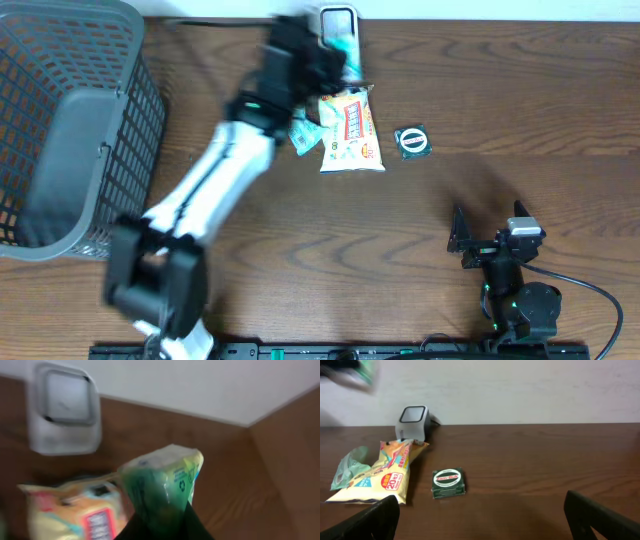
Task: Scan the item barcode
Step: 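Carry the mint-green tissue pack to the scanner and release it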
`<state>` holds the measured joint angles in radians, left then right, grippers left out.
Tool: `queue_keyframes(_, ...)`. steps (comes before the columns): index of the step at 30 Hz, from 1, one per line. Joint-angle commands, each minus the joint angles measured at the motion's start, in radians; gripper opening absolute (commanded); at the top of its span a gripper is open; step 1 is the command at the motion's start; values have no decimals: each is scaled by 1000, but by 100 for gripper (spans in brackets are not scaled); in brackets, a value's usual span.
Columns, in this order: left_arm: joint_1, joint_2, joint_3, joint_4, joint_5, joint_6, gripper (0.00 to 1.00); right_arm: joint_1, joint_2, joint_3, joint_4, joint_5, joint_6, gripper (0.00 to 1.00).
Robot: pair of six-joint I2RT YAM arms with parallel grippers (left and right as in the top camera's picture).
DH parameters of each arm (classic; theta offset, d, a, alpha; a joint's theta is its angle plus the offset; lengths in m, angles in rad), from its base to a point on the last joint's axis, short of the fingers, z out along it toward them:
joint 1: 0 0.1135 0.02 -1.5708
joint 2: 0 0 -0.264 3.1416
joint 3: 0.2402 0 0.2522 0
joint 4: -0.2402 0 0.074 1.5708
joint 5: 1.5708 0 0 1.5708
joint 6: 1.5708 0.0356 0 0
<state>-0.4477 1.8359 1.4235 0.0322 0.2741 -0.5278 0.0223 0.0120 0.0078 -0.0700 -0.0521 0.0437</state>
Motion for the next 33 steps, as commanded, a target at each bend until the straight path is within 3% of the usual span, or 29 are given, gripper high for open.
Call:
queue_keyframes(1, -76, 92, 3, 71, -92, -9, 12, 5, -6, -2, -3, 0, -8, 99)
queue_keyframes(8, -160, 248, 3, 184, -111, -9, 17, 5, -6, -2, -3, 0, -8, 99)
queue_keyframes(14, -162, 302, 3, 183, -111, -8, 54, 5, -6, -2, -3, 0, -8, 99)
queue_keyframes(20, -146, 277, 5, 207, -109, 6, 54, 5, -6, -2, -3, 0, -8, 99)
queue_keyframes(27, -106, 102, 10, 177, -111, 173, 53, 5, -6, -2, -3, 0, -8, 99)
queue_keyframes(33, -27, -124, 10, -31, -111, 300, 54, 5, -6, -2, -3, 0, -8, 99)
